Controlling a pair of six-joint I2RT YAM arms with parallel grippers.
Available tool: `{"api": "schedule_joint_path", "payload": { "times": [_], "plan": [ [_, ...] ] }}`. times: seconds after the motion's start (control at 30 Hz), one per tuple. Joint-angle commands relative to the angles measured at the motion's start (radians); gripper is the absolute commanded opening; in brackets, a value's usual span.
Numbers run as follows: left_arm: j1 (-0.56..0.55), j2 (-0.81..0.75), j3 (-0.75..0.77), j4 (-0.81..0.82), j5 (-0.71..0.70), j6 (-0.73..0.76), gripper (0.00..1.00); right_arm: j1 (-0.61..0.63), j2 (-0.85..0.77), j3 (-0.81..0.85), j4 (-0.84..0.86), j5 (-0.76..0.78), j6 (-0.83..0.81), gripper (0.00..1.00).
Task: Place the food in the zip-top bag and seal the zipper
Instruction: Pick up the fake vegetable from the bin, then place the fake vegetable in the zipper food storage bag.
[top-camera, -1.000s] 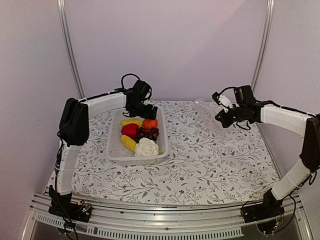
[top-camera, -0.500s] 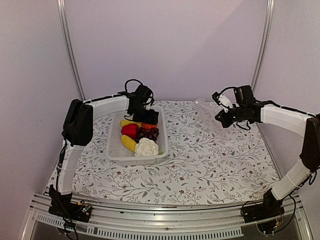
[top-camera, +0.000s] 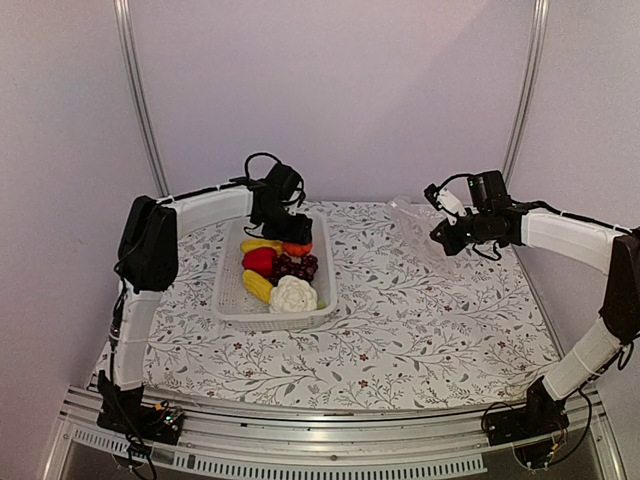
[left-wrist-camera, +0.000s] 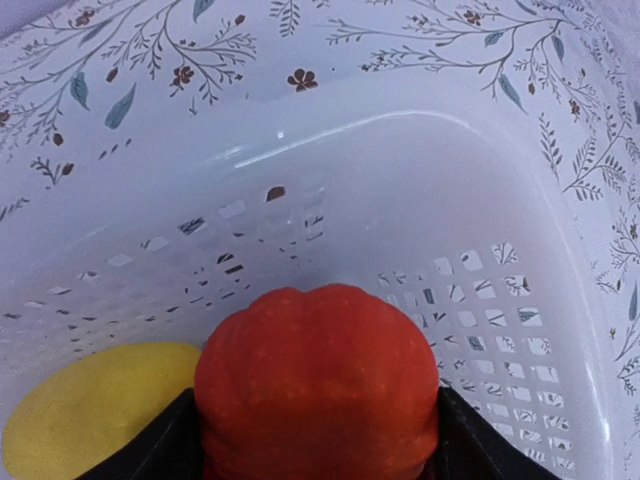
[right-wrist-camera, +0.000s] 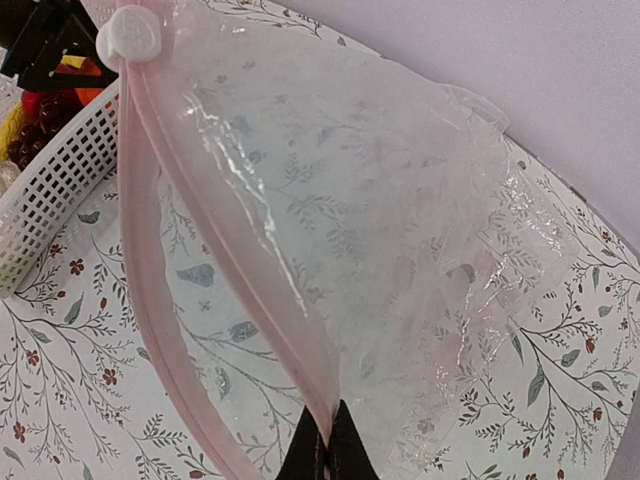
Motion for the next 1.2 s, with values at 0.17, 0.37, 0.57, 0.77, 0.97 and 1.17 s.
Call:
{"api": "schedule_joint_path", "payload": {
  "times": [0.17, 0.37, 0.57, 0.77, 0.97, 1.17],
  "plan": [
    [-0.09, -0.321, -0.147, 0.067, -0.068, -0.009, 0.68, 0.004, -0.006, 0.051, -0.035, 0.043, 0.019, 0.0],
    [-0.228, -0.439, -0.231, 0.249, -0.032, -0.031, 0.66, 0.025, 0.044, 0.16, -0.122, 0.021, 0.024, 0.0],
    [-0.334, -0.547, -0.468, 0.756, 0.137, -0.119, 0.65, 0.049, 0.097, 0.256, -0.196, -0.006, 0.037, 0.0],
    [-0.353, -0.489, -0.52, 1.027, 0.211, -0.217, 0.63, 0.048, 0.126, 0.336, -0.246, -0.09, 0.111, 0.0],
    [-0.356, -0.357, -0.425, 1.103, 0.247, -0.282, 0.61, 0.048, 0.142, 0.386, -0.284, -0.15, 0.156, 0.0],
    [-0.362, -0.236, -0.306, 1.064, 0.156, -0.278, 0.6, 0.048, 0.135, 0.402, -0.3, -0.188, 0.195, 0.0]
  ]
}}
